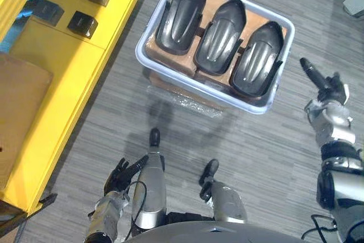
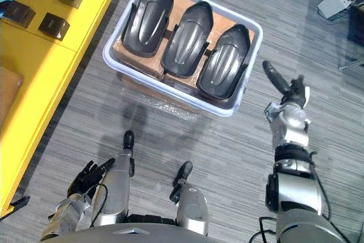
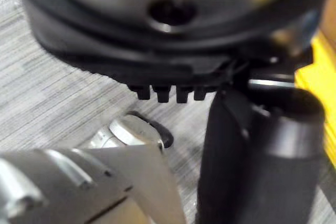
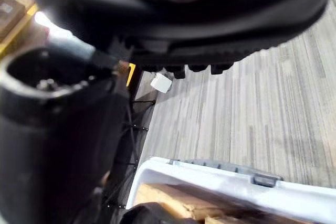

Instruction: Walk over and take three plastic housings, then place them on the shelf

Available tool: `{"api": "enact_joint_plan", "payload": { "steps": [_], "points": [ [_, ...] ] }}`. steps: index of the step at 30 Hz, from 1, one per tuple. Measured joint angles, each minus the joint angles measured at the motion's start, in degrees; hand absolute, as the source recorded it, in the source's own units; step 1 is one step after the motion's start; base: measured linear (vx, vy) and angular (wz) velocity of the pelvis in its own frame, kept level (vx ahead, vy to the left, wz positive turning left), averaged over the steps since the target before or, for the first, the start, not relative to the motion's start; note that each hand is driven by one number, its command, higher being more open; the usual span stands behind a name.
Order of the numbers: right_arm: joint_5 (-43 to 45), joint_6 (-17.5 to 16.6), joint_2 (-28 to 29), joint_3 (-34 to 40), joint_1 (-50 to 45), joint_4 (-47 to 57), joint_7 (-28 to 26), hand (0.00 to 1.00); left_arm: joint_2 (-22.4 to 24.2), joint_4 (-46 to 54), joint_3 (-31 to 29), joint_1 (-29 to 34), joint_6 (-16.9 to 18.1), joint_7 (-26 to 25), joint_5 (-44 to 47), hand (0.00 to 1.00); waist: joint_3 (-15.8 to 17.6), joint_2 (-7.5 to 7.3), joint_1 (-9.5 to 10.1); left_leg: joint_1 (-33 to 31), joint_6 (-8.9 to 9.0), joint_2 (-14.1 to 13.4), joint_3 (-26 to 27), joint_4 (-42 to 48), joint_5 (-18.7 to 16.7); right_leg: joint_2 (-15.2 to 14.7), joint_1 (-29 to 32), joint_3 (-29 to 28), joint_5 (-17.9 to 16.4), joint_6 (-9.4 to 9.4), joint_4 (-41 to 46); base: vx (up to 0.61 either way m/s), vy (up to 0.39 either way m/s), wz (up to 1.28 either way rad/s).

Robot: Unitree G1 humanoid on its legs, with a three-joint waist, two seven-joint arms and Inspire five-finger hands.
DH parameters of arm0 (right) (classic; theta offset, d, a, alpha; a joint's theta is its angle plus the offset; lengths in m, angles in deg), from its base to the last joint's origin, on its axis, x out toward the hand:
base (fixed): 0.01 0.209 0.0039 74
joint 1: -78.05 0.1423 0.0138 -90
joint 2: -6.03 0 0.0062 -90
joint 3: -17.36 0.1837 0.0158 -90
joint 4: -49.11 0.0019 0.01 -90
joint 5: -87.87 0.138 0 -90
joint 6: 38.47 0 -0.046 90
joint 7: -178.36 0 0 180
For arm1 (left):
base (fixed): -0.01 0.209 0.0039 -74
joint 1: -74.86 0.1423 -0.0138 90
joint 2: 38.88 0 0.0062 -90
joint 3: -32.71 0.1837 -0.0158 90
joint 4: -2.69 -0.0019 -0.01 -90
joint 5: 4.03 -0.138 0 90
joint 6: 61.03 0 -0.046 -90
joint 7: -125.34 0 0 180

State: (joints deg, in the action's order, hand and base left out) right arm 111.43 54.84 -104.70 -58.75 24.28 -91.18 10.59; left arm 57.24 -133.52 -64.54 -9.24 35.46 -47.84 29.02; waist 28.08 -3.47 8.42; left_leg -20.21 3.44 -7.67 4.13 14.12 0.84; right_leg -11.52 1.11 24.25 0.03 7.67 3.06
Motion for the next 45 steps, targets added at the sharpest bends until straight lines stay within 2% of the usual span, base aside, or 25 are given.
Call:
{"api": "enact_joint_plan", "payload": {
  "steps": [3, 7, 14, 20, 23, 37, 38, 45],
  "points": [
    [-0.4, 1.8, -3.9, -1.5, 3.7, -3.2, -0.1, 1.00, 0.3, -1.3, 0.0, -1.9, 0.3, 0.2, 0.1, 1.00, 0.5, 0.85, 0.83, -2.7, 0.03, -0.1, -0.9, 1.6, -0.7, 0.0, 2.1, 0.4, -0.1, -0.12, 1.1, -0.07, 0.045, 0.06],
    [-0.7, 4.0, -4.1, -3.5, 6.2, -6.1, -0.8, 1.00, 1.0, -2.0, 0.1, -3.0, 1.0, 0.3, 0.5, 1.00, 0.6, 0.90, 1.57, -3.9, -0.33, 0.1, -1.2, 2.1, 0.0, -0.3, 3.4, 0.6, -0.6, -0.20, 2.3, -0.04, 0.030, 0.03],
    [-3.0, 7.9, -4.1, -6.8, 8.9, -6.9, -5.5, 1.00, 2.8, -2.1, 0.2, -5.1, 1.1, 0.5, 0.9, 1.00, 1.0, 1.46, 2.42, -6.1, -0.49, 0.1, -2.4, 3.6, 0.1, -0.9, 6.0, 1.1, -3.0, 0.06, 6.6, -0.02, 0.011, 0.07],
    [-5.2, 8.5, -4.8, -7.9, 10.2, -8.3, -7.0, 1.00, 3.2, -1.3, 0.7, -5.4, 2.2, 1.2, 4.7, 1.00, 1.0, 1.47, 2.63, -7.1, -0.47, 0.2, -3.3, 3.5, 0.7, -1.3, 7.0, 2.2, -4.1, 0.23, 8.3, -0.02, -0.003, 0.09],
    [-5.3, 9.0, -6.4, -7.9, 10.6, -9.9, -7.2, 1.00, 3.6, -0.5, 0.7, -5.4, 2.2, 1.5, 5.1, 1.00, 1.1, 1.48, 3.53, -7.8, -0.40, 0.2, -3.8, 3.2, 1.0, -1.5, 7.9, 2.5, -4.6, 0.09, 9.2, -0.01, -0.002, 0.08],
    [-5.9, 19.6, -8.2, -10.2, 15.4, -12.1, -6.1, 1.00, 4.8, 1.7, 0.8, -5.3, 2.9, 1.2, 5.7, 1.00, 1.1, 1.69, 4.52, -10.3, -0.27, 1.1, -5.1, 2.8, 1.9, -3.2, 11.6, 3.7, -7.4, -0.06, 14.4, -0.01, -0.002, 0.06],
    [-7.7, 20.2, -8.2, -10.5, 15.4, -12.1, -6.1, 0.00, 4.9, 2.1, 0.9, -5.3, 3.3, 1.1, 5.7, 1.00, 1.2, 1.72, 4.54, -10.6, -0.27, 1.1, -5.1, 3.0, 1.9, -3.4, 12.1, 3.7, -7.7, -0.10, 15.0, 0.00, 0.000, 0.00],
    [-12.3, 23.4, -8.3, -12.8, 16.3, -12.1, -6.2, 0.00, 5.1, 3.0, 1.9, -5.3, 3.4, 0.8, 8.1, 1.00, 1.2, 1.77, 4.76, -11.5, -0.19, 1.2, -5.4, 3.7, 2.0, -4.3, 13.9, 3.6, -9.4, -0.35, 18.5, 0.00, 0.000, 0.00]
  ]
}}
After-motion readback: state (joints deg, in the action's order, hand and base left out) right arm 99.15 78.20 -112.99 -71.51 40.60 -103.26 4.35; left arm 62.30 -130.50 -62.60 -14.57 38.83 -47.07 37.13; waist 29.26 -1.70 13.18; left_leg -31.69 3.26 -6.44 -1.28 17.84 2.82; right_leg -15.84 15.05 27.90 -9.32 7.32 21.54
